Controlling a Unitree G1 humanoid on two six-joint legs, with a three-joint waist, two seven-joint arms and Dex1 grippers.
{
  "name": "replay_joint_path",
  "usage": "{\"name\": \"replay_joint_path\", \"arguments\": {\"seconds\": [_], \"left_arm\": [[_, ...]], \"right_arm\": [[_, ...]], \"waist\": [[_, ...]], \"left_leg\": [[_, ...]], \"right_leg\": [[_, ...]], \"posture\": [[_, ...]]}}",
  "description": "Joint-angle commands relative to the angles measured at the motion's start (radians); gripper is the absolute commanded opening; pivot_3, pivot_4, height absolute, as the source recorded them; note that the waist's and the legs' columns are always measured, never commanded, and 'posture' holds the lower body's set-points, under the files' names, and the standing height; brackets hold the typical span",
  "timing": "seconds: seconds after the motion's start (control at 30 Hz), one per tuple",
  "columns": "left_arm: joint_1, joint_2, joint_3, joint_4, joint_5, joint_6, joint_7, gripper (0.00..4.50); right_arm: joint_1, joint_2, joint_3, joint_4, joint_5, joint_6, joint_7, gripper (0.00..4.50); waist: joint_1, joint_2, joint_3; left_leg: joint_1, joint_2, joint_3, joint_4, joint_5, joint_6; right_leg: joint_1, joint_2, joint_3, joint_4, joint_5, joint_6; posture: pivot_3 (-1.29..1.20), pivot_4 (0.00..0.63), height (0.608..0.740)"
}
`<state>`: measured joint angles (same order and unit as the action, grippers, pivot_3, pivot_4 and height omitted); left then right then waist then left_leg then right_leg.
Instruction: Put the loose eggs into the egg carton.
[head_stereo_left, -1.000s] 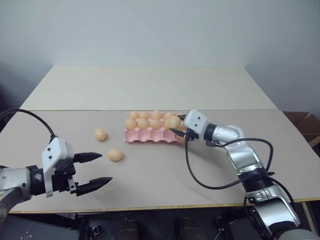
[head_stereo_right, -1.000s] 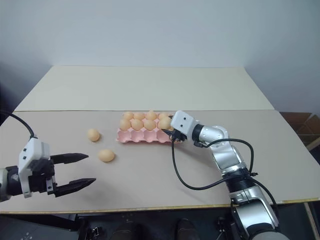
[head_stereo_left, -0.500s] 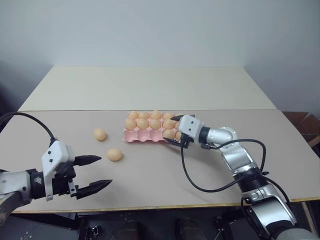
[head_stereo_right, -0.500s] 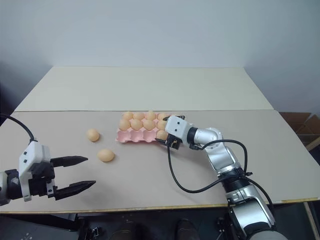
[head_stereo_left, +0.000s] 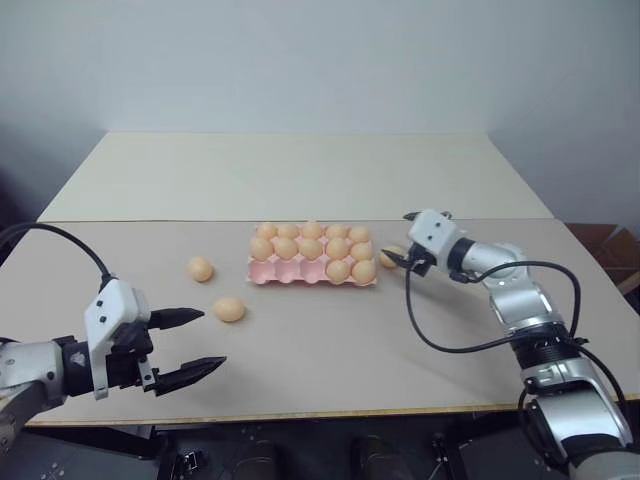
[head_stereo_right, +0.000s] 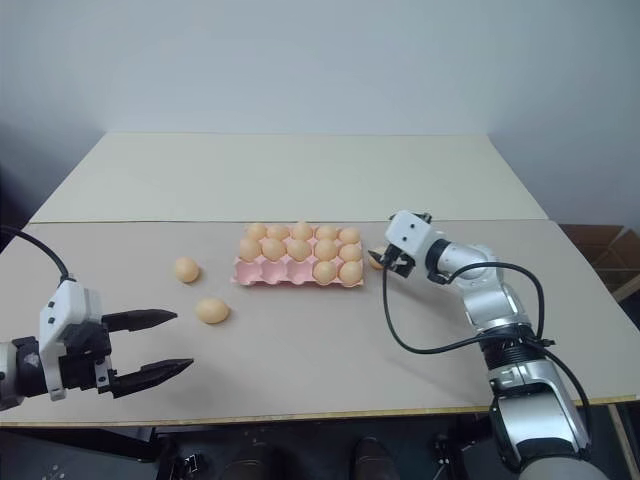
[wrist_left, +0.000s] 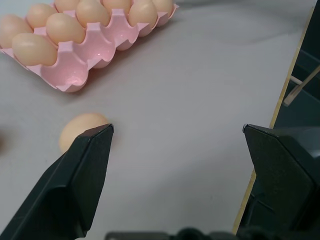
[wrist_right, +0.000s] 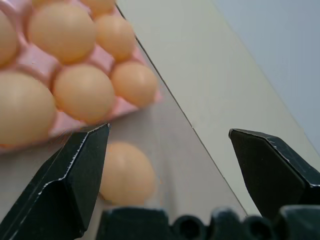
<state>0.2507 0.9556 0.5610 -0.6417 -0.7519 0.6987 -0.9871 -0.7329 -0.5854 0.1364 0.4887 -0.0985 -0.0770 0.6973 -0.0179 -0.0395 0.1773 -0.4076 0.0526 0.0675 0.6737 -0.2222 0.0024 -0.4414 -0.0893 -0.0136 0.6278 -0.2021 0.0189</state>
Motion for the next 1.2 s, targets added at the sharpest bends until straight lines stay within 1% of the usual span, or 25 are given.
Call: {"name": "replay_joint_path", "arguments": {"seconds": [0.03, 0.2, 0.4, 0.53, 0.63, 0.73, 0.8, 1.13, 1.2], "left_arm": [[-0.025, 0.008, -0.009, -0.02, -0.017, -0.006, 0.003, 4.5], [-0.045, 0.012, -0.023, -0.012, -0.01, -0.01, 0.0, 4.5], [-0.066, 0.028, -0.012, 0.006, -0.002, -0.001, 0.0, 4.5], [-0.048, 0.039, 0.019, 0.006, 0.0, 0.001, -0.008, 4.5], [-0.01, 0.035, 0.074, -0.009, -0.019, 0.016, -0.02, 4.5], [0.043, 0.033, 0.138, -0.024, -0.022, 0.025, -0.04, 4.5], [0.059, 0.033, 0.155, -0.027, -0.019, 0.025, -0.045, 4.5], [0.044, 0.03, 0.138, -0.056, -0.042, 0.04, -0.008, 4.5], [0.044, 0.03, 0.139, -0.059, -0.047, 0.042, -0.004, 4.5]], "right_arm": [[-0.036, -0.014, -0.026, 0.076, 0.014, -0.08, 0.017, 4.45], [-0.053, -0.037, 0.002, 0.177, 0.007, -0.199, 0.109, 4.45], [-0.09, -0.018, 0.012, 0.283, 0.002, -0.276, 0.165, 4.45], [-0.125, 0.007, 0.024, 0.38, -0.021, -0.329, 0.158, 4.45], [-0.156, 0.025, 0.03, 0.438, -0.026, -0.339, 0.169, 4.45], [-0.184, 0.041, 0.042, 0.499, -0.052, -0.376, 0.142, 4.45], [-0.205, 0.054, 0.045, 0.542, -0.065, -0.387, 0.127, 4.45], [-0.291, 0.113, 0.048, 0.683, -0.113, -0.419, 0.081, 4.45], [-0.299, 0.117, 0.049, 0.699, -0.12, -0.414, 0.081, 4.45]], "waist": [[-0.005, 0.0, 0.0], [-0.007, 0.0, 0.0], [-0.009, 0.0, 0.0], [-0.015, 0.0, 0.0], [-0.025, 0.0, 0.0], [-0.028, 0.0, 0.0], [-0.028, 0.0, 0.0], [-0.028, 0.0, 0.0], [-0.027, 0.0, 0.0]], "left_leg": [[0.0, 0.0, 0.0, 0.0, 0.0, 0.0], [0.0, 0.0, 0.0, 0.0, 0.0, 0.0], [0.001, 0.0, 0.0, 0.0, 0.0, 0.0], [0.001, 0.0, 0.0, 0.0, 0.0, 0.0], [0.001, 0.0, 0.0, 0.0, 0.0, 0.0], [0.001, 0.0, 0.0, -0.001, 0.0, 0.0], [0.001, 0.0, 0.0, -0.002, 0.0, 0.0], [0.002, 0.0, 0.0, -0.003, 0.0, 0.0], [0.002, 0.0, 0.0, -0.004, 0.0, 0.0]], "right_leg": [[0.0, 0.0, 0.0, 0.0, 0.0, 0.0], [0.0, 0.0, 0.001, 0.0, 0.0, 0.0], [0.001, 0.0, 0.001, 0.0, 0.0, 0.0], [0.001, 0.0, 0.001, 0.0, 0.0, 0.0], [0.001, 0.0, 0.001, 0.0, 0.0, 0.0], [0.001, 0.0, 0.001, -0.001, 0.0, 0.0], [0.0, 0.0, 0.001, -0.001, 0.0, 0.0], [0.001, 0.0, 0.001, -0.001, 0.0, 0.0], [0.001, 0.0, 0.001, -0.001, 0.002, -0.003]], "posture": [[0.0, 0.15, 0.74], [0.0, 0.15, 0.74], [0.0, 0.15, 0.74], [0.0, 0.15, 0.74], [0.0, 0.15, 0.74], [0.0, 0.15, 0.74], [0.0, 0.15, 0.74], [0.0, 0.15, 0.74], [0.0, 0.15, 0.74]]}}
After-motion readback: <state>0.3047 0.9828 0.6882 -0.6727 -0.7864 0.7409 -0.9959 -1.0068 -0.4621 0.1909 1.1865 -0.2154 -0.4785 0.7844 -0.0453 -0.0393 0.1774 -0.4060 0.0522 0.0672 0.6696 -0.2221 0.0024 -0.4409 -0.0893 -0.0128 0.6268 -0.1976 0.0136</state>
